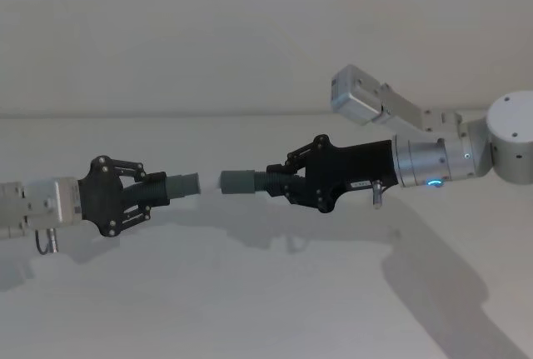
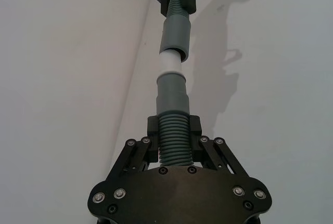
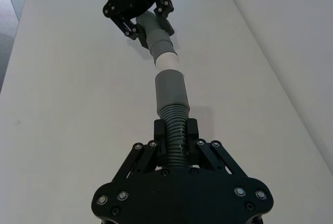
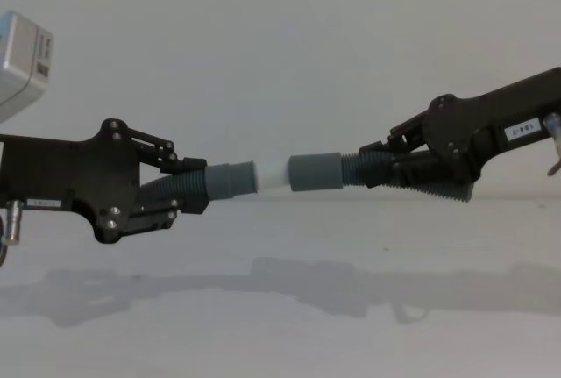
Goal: Use both hands to pick up one end of the pipe from the table, align the ends, and insert them.
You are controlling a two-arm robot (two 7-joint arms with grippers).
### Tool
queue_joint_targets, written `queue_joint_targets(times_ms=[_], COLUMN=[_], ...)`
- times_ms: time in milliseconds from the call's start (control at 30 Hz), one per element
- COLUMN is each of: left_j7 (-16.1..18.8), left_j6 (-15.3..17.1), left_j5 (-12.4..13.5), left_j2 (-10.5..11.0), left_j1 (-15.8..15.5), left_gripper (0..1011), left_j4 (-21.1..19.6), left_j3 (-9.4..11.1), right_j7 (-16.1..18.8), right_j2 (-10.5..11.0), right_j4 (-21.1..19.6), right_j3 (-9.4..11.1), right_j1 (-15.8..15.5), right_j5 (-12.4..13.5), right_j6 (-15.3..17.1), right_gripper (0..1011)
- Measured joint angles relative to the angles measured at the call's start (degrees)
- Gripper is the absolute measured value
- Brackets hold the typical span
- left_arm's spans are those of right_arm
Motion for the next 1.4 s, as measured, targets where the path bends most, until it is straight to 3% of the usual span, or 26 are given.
queue_joint_targets(times_ms=[1400], left_j7=[0.0], left_j6=[0.0], left_j5=[0.0], left_j2=[0.0], left_j1=[0.0], left_gripper=[304], left_j4=[0.0], left_j3=[0.0], right_j7=[0.2], right_j2=[0.1], right_j4=[1.9], right_j3=[-1.8], right_j1=[1.7], right_j5=[1.5], right_j6=[-0.6], right_gripper=[212])
